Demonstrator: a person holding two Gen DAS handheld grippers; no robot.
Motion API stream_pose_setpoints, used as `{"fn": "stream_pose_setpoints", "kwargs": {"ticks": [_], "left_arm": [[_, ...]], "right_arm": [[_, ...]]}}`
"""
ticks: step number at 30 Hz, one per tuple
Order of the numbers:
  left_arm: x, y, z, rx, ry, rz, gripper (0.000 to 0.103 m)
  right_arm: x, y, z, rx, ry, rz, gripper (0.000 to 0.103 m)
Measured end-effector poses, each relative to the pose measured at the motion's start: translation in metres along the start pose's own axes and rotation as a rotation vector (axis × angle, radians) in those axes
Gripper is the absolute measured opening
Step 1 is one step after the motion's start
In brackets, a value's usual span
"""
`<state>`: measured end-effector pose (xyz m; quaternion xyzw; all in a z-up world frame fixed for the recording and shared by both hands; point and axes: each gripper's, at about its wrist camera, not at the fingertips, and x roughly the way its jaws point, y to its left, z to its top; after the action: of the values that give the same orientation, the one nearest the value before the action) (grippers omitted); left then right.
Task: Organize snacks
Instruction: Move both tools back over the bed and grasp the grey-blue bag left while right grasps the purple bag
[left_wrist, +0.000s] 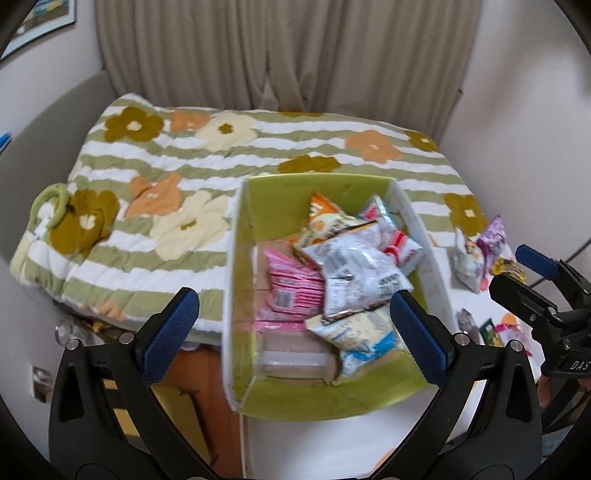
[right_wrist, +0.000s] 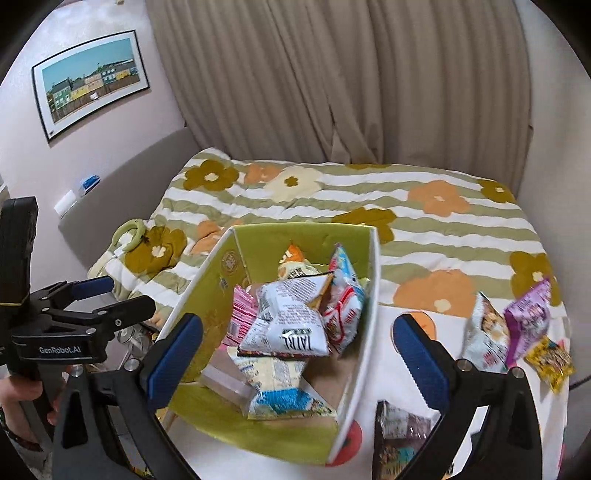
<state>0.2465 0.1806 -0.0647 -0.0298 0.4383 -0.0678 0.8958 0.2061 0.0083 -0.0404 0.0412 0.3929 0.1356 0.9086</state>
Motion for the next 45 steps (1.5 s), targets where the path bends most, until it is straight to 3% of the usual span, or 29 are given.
{"fn": "stream_pose_setpoints", "kwargs": {"ticks": [5,11,18,24,34,45], "left_arm": [[-0.006,-0.031,0.001,0.060,-0.032,-0.046,0.102],[-0.002,-0.090,0.002,0.141,-0.048,-0.092,0.102],[0.021,-0.175,0.000,0.157,-0.011,-0.143,0.102],[0.054,-0.243,0.006,0.145,0.029,-0.191,0.102],[0.164,-0.327,0.013,0.085,0.148,-0.208,0.102],[0.274,-0.366,0.012,0.102,0.329,-0.186,0.102]], "right_arm": [[-0.027,-0.017,-0.011,0.059,-0.019,-0.044,0.103],[-0.065,-0.059,-0.027,0.092,-0.053,-0.163,0.103],[-0.092,-0.146,-0.037,0.128,-0.054,-0.219,0.103],[-0.101,-0.227,-0.036,0.110,-0.027,-0.216,0.103],[-0.042,-0.328,-0.026,-0.025,0.106,-0.160,0.103],[0.068,-0.357,-0.032,-0.254,0.321,-0.011,0.103]]}}
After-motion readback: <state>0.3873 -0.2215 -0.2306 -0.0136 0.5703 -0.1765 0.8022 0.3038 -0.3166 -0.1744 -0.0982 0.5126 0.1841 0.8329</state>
